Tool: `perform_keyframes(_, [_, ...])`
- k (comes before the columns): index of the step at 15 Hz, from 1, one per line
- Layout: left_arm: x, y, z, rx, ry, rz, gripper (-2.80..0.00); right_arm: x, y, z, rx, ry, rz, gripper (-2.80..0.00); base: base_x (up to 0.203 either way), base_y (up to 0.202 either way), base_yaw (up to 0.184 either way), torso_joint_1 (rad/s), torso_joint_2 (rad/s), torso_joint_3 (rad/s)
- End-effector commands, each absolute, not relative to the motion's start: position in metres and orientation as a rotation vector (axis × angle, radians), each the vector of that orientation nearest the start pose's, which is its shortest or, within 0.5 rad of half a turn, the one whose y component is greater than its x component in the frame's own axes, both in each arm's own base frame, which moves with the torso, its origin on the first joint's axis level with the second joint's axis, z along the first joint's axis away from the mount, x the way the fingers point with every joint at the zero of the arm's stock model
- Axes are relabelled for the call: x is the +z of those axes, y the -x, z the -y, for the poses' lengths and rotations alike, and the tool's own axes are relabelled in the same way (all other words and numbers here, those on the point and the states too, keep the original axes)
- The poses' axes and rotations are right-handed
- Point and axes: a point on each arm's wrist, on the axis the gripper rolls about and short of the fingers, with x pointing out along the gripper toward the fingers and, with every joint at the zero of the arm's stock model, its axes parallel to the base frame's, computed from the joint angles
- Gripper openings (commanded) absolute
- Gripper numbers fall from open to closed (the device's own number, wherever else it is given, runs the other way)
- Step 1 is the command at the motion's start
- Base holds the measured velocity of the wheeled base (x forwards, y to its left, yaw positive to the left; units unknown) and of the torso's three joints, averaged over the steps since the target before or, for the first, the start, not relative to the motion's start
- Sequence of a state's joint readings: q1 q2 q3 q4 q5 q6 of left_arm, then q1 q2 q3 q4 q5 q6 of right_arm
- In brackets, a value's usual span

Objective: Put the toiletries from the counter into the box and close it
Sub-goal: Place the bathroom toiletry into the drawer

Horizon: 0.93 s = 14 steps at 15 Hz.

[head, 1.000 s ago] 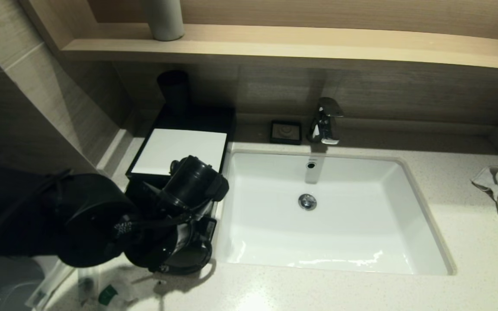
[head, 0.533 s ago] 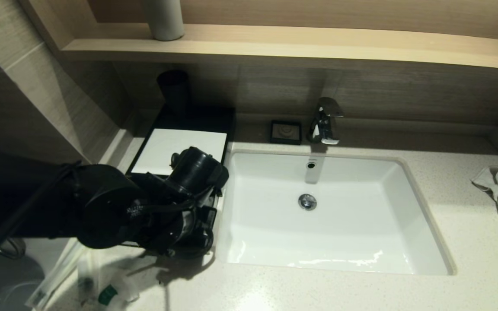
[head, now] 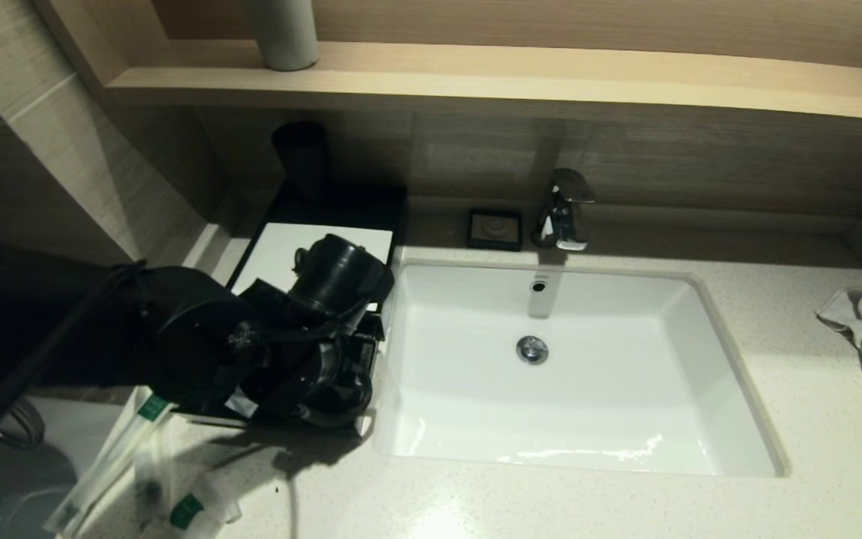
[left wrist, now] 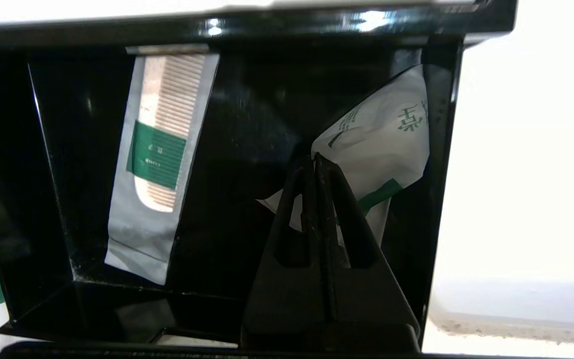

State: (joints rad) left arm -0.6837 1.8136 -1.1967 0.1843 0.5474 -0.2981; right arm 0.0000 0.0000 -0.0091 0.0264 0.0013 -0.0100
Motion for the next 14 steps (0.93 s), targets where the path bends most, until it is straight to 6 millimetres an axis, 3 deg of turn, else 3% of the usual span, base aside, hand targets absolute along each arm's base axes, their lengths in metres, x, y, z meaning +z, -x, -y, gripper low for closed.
perform_keyframes(1, [0.182,-0.264,0.198,-0.019,-0.166,-0.655,-2.80,0.075,0.024,0.000,0.002,0.011,-0.017,-2.80,0.000,0.000,0.000,0.000,0.00,0.000])
perform_keyframes(7, [0.187,-0.263,0.194,-0.014,-0.155,-0.645,-2.80,0.075,0.024,0.000,0.002,0.011,-0.018,-2.80,0.000,0.000,0.000,0.000,0.00,0.000])
perform_keyframes(14, [0.225,-0.236,0.172,-0.024,-0.102,-0.579,-2.80,0.075,0.024,0.000,0.002,0.011,-0.017,-2.80,0.000,0.000,0.000,0.000,0.00,0.000])
